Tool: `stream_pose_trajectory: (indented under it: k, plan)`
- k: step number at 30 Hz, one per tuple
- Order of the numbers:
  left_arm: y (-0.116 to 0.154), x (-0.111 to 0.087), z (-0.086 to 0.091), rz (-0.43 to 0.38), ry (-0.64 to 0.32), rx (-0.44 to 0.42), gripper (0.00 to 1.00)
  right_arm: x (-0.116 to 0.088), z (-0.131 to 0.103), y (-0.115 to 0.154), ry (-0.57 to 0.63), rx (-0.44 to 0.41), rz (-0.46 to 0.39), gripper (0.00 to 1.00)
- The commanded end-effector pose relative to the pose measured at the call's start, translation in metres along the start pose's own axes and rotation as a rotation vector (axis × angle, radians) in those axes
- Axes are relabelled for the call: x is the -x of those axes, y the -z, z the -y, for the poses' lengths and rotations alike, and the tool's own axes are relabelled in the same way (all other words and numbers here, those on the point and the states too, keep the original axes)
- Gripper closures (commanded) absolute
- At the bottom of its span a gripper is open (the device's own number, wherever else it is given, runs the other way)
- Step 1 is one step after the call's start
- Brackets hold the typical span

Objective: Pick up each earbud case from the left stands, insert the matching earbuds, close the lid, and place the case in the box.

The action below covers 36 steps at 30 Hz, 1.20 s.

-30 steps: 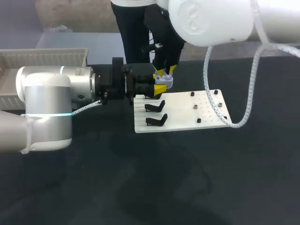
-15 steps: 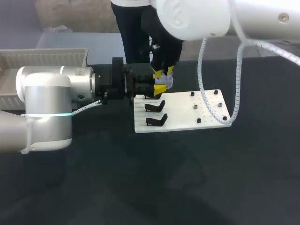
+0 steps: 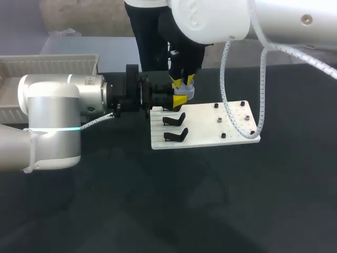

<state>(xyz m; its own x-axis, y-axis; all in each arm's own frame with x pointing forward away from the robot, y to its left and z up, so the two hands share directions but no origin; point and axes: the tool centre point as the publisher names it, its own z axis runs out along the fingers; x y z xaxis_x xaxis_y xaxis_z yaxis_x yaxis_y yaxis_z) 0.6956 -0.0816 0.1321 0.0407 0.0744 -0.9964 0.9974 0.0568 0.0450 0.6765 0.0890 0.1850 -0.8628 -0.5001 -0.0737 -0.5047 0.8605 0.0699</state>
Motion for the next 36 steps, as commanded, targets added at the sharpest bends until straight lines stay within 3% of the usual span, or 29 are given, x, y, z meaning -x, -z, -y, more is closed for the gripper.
stream_pose_trajectory:
  k: [1,36]
  plan:
    - [-0.0005,-0.0001,0.0013,0.001,-0.002,0.006,1.0,0.0034,0.0006,-0.0019,0.002,0.003,-0.009,1.0]
    - [-0.0005,-0.0001,0.0013,0.001,-0.002,0.006,1.0,0.0089,0.0028,-0.0104,0.024,-0.012,-0.036,1.0]
